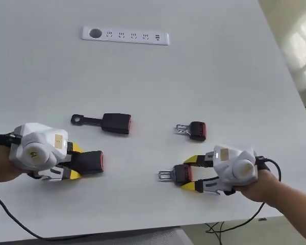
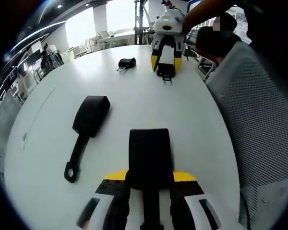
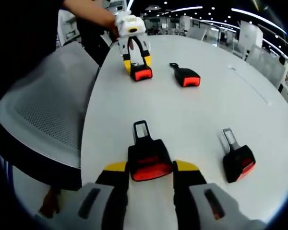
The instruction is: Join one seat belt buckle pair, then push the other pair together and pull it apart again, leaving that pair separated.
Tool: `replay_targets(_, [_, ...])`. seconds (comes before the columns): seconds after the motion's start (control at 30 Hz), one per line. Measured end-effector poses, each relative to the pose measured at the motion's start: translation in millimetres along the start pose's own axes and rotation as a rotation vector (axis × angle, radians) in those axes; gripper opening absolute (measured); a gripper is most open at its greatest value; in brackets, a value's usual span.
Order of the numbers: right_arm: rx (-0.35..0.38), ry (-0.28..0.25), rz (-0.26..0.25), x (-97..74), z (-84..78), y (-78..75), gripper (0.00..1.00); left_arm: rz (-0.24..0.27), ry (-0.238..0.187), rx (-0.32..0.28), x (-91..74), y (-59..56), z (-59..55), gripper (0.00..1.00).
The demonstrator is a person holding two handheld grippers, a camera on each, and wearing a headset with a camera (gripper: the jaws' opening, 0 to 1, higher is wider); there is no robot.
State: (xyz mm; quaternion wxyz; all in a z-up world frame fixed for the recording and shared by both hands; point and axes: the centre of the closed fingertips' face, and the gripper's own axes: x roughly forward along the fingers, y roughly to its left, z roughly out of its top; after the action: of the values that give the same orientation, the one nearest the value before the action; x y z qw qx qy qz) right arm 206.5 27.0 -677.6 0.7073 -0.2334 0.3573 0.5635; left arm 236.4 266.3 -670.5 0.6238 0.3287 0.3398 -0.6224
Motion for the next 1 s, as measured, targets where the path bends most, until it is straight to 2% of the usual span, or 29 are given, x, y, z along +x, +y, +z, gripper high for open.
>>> replay_targets(0.07, [0.006,-0.007,0.002,-0.1,0.1,-0.3,0.35,-0.024,0.018,0.038,0.6,-1.9,0.4,0.33])
replay_targets(0.13, [0.011,-0.015,0.002,-0.1,0.2,-0.4,0.35,-0.032,0.023,0.05,1.4,-2.2,1.2,0.33])
replay_targets(0.5, [0.026,-0.045,-0.015,6.4,5.2,-0.4,0.35,-0.033,0.033,0.047,3.5,-2.2,0.5,0.33])
replay_targets(1.0, [0.036,-0.089,-0.042,33.4,37.9,3.4,0.35,-0.031,0.05,0.03,4.8,-1.9,-1.1,0.33])
